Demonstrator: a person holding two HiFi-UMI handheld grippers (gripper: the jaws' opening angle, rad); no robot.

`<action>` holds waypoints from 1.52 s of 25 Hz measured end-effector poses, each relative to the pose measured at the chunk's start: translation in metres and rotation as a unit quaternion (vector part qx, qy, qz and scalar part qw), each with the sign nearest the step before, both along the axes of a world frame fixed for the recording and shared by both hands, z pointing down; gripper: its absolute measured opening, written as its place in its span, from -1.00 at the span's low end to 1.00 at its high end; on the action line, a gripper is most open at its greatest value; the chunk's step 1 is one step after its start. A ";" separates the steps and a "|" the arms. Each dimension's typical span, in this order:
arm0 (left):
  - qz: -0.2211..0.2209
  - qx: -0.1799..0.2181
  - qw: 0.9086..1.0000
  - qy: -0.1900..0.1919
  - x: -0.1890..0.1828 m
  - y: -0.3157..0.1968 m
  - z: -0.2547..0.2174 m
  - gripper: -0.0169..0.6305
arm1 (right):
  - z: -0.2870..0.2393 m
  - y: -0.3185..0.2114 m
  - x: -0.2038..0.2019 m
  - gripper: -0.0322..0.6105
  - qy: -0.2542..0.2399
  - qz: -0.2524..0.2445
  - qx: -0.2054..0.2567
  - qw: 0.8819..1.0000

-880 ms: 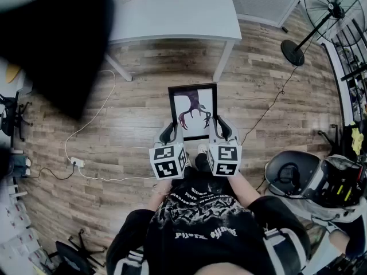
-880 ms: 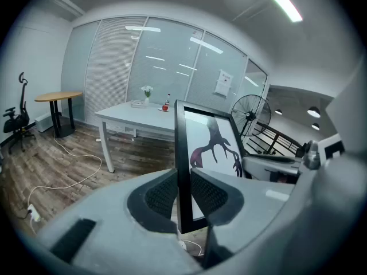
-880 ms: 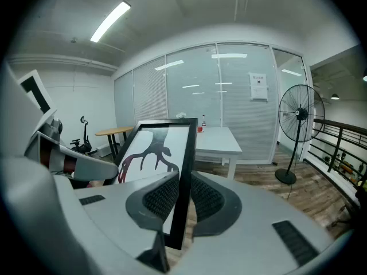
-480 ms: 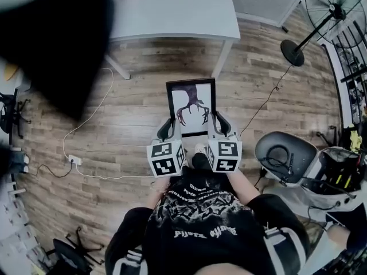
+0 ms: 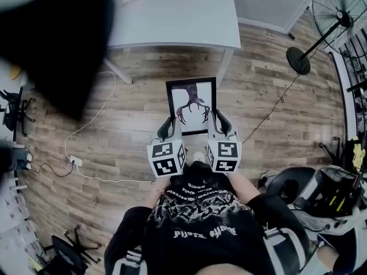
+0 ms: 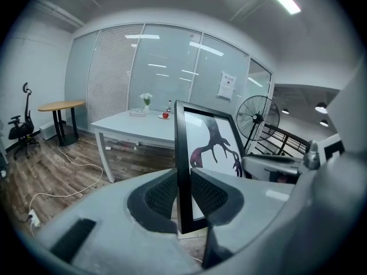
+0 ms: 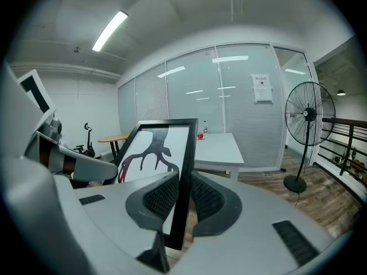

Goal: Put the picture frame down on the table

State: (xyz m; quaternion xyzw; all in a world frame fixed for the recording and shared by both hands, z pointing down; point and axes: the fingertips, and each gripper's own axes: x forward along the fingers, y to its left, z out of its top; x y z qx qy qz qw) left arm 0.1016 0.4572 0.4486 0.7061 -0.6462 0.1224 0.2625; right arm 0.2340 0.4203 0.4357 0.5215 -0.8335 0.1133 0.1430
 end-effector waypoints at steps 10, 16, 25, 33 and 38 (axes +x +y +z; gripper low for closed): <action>0.003 -0.006 1.000 -0.003 -0.004 -0.064 0.008 -0.69 | 0.007 -0.059 -0.003 -0.69 0.004 0.006 0.002 1.000; 0.016 -0.002 1.000 0.007 -0.020 -0.095 0.008 -0.69 | 0.004 -0.090 -0.019 -0.69 0.006 0.016 0.007 1.000; 0.042 0.010 0.999 0.012 -0.090 -0.190 0.001 -0.69 | -0.006 -0.175 -0.088 -0.69 0.014 0.047 0.026 0.998; 0.068 0.012 0.998 0.013 -0.131 -0.248 0.001 -0.69 | -0.006 -0.225 -0.128 -0.69 0.016 0.072 0.026 0.997; 0.073 0.007 0.997 0.011 -0.150 -0.260 0.004 -0.69 | -0.004 -0.237 -0.147 -0.69 0.014 0.074 0.022 0.997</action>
